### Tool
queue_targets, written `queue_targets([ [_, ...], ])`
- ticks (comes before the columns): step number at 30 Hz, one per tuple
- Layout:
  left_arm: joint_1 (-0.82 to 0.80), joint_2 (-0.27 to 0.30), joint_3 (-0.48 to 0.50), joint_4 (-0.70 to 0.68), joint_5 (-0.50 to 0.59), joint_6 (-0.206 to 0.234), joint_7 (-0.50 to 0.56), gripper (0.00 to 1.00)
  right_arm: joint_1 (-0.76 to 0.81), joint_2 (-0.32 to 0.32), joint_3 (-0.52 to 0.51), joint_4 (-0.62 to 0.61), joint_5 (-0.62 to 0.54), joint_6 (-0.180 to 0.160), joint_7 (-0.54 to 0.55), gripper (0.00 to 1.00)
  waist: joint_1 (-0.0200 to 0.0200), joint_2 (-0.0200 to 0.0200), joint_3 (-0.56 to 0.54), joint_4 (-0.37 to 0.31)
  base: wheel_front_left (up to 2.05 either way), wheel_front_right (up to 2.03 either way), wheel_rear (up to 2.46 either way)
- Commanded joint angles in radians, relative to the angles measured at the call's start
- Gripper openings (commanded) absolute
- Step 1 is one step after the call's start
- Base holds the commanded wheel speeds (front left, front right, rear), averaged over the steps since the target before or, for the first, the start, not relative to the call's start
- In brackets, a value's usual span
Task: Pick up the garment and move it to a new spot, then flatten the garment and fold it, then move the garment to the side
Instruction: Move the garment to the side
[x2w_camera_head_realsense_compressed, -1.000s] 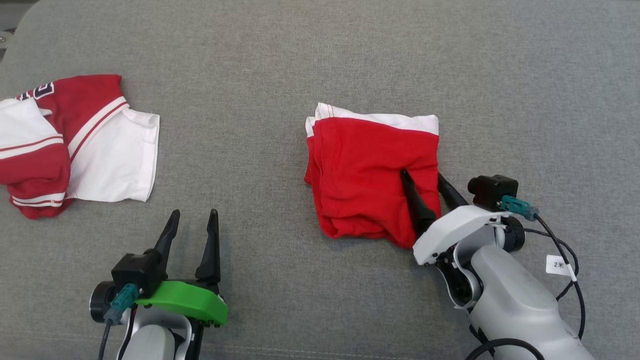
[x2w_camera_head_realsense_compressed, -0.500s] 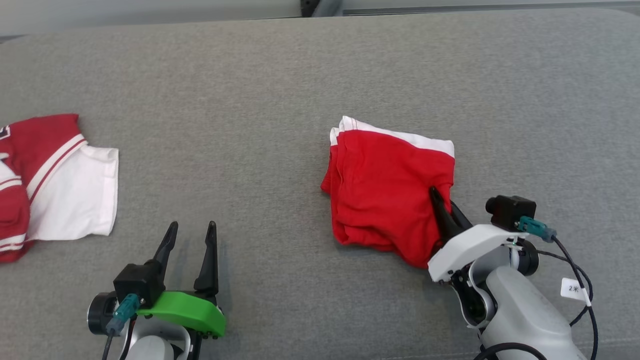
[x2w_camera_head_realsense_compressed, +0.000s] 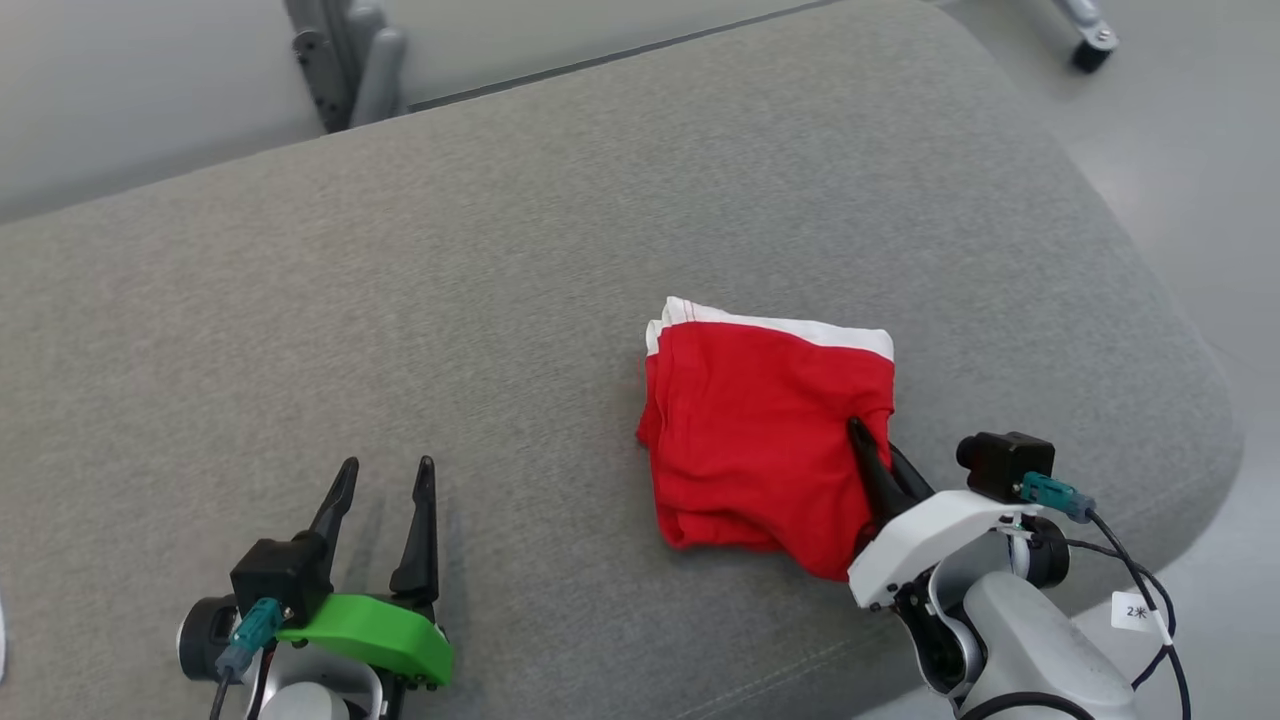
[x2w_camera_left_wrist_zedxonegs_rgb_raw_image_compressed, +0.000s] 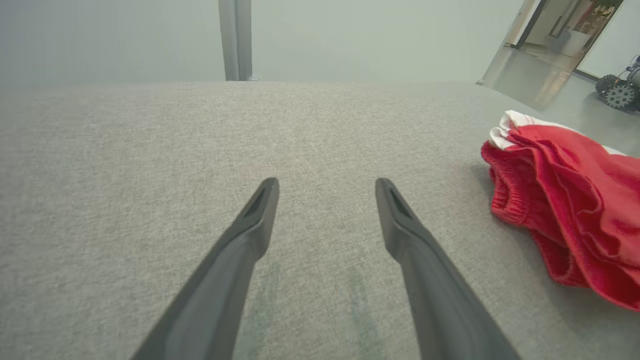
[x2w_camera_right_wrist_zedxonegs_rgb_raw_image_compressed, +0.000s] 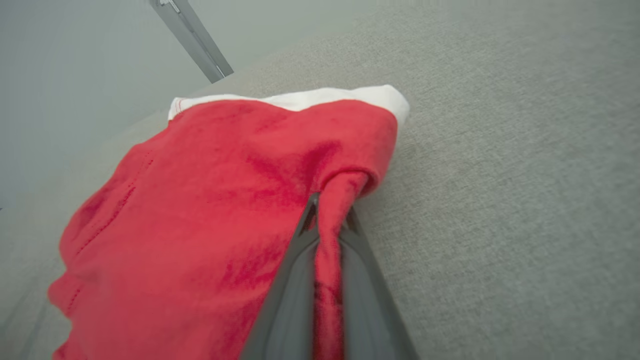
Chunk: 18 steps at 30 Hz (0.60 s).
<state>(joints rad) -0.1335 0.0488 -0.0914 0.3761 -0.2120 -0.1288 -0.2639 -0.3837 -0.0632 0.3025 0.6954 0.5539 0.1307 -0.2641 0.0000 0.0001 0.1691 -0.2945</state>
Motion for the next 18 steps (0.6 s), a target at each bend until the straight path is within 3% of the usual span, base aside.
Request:
queue_targets([
  [1,-0.008,0.004,0.0,-0.001,0.002,-0.002,0.0,1.0,0.008,0.002,0.009,-0.008,0.007,0.0,0.0,0.0,0.0,-0.0001,-0.023,-0.165,0.0,0.0,0.0],
  [7,-0.038,0.004,-0.021,0.001,0.018,-0.003,0.0,1.0,-0.014,0.002,0.034,-0.024,0.01,0.0,0.0,0.0,0.0,-0.0001,0.024,-0.176,0.0,0.0,0.0],
  [18,-0.104,0.059,-0.025,-0.016,0.042,-0.003,0.0,1.0,-0.2,-0.095,0.042,-0.021,-0.057,0.0,0.0,0.0,0.0,-0.0001,0.194,0.003,0.0,0.0,0.0],
])
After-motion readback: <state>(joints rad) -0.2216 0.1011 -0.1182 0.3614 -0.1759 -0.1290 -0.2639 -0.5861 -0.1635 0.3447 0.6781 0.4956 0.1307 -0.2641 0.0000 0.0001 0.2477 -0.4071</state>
